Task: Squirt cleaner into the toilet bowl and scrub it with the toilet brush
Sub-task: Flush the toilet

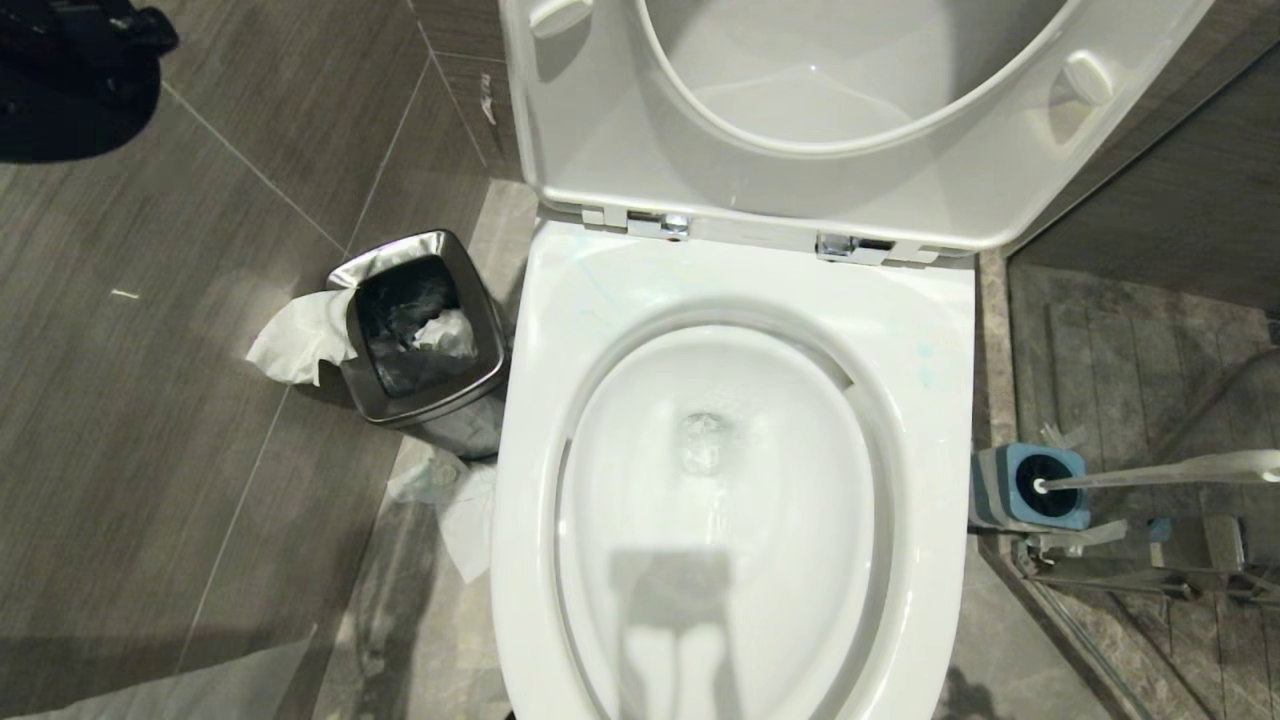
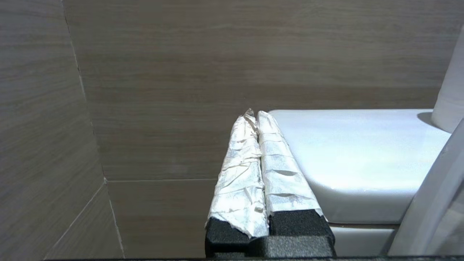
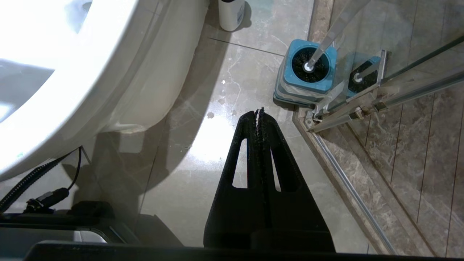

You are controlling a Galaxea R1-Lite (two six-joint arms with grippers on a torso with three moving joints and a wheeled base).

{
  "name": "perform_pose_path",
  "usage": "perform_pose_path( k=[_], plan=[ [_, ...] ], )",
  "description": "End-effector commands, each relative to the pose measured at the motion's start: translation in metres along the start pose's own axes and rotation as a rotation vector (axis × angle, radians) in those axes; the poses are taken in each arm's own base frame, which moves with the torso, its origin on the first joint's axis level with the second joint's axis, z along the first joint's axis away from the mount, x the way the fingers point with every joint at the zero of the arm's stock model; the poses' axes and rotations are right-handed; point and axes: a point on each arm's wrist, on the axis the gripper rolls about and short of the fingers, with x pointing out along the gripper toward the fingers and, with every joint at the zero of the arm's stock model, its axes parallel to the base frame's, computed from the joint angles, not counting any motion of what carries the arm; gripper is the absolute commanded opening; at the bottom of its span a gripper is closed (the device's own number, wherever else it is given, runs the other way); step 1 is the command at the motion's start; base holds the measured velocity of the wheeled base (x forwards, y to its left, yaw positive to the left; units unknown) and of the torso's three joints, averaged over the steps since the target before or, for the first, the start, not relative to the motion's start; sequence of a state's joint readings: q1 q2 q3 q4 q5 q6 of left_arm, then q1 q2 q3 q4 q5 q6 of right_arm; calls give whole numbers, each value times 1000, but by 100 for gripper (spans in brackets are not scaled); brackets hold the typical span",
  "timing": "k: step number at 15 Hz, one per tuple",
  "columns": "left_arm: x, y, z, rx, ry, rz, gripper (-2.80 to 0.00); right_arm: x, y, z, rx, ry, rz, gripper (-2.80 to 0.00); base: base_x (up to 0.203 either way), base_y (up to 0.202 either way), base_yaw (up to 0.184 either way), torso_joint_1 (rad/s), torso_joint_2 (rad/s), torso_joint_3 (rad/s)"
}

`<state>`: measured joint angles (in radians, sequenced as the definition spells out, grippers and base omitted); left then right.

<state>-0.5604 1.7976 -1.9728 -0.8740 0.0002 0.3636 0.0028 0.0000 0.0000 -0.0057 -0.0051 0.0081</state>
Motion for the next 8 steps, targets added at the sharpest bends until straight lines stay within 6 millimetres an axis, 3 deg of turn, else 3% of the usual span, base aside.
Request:
perform_pose_path(
  k=[1,8],
  plan=[
    [0,6,17,-1,-7,3,-280,0,0,0,0,1,1,-280,0,0,0,0,0,0],
    [-16,26,61,-10,309,-68,-280,0,0,0,0,1,1,-280,0,0,0,0,0,0]
  ],
)
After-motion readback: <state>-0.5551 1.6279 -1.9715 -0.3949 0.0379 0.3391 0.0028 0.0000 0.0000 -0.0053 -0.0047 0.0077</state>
